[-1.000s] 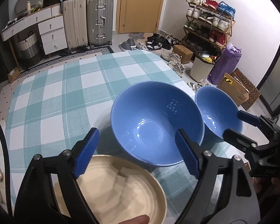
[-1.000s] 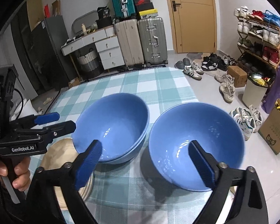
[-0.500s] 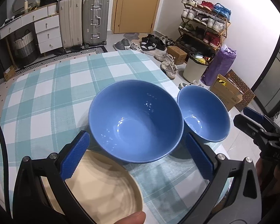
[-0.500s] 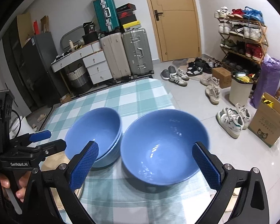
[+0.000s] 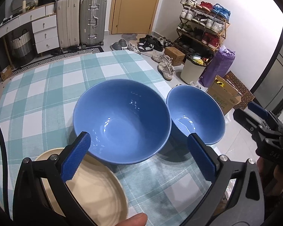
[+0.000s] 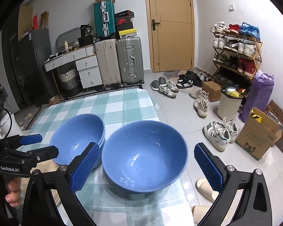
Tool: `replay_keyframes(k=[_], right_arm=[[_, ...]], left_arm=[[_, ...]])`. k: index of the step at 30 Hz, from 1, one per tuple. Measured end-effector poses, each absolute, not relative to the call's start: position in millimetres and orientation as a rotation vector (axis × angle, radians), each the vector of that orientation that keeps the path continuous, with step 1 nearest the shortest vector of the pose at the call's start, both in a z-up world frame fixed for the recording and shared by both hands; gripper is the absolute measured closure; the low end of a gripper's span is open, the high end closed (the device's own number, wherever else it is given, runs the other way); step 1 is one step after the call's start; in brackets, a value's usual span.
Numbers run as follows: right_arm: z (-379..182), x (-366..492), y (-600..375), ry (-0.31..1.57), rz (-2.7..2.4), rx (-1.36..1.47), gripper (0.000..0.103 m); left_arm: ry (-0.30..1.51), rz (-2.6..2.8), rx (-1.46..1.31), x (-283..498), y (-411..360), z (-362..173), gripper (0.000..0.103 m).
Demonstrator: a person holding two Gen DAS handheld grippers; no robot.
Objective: Organize plates and bowls
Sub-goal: 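Pull both tools back and move them toward the set-down blue bowl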
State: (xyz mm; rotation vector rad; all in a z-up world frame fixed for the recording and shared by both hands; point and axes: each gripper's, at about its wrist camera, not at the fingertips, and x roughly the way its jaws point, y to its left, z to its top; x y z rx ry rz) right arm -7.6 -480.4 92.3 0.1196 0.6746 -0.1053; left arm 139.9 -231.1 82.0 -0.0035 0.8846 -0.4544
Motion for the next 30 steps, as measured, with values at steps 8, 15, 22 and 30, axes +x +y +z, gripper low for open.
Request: replay_keyframes(k=[8,15,22,30], right_arm=[[79.0,-13.7,-505.8,0.690,-0.118,0.194,0.001],[74.9,-15.6,-526.0,0.673,-0.140,0.254,0.001],[69.6,-16.6,-539.4,0.675,-0.163,0.285,0.001],[61.3,-14.3,-551.5,0.688,-0.180,0.328,0.001]], left_arm=[[0.896,-0.476,0.025,136.0,-253.6,75.0,0.001],[0.914,-0.511,0.021,133.9,-273.9,68.2,0.001],[0.930,-0.549,0.014,128.9,-289.7,60.3,0.001],[0.965,-0.563,0.006,126.9,-307.8,47.9,0.001]])
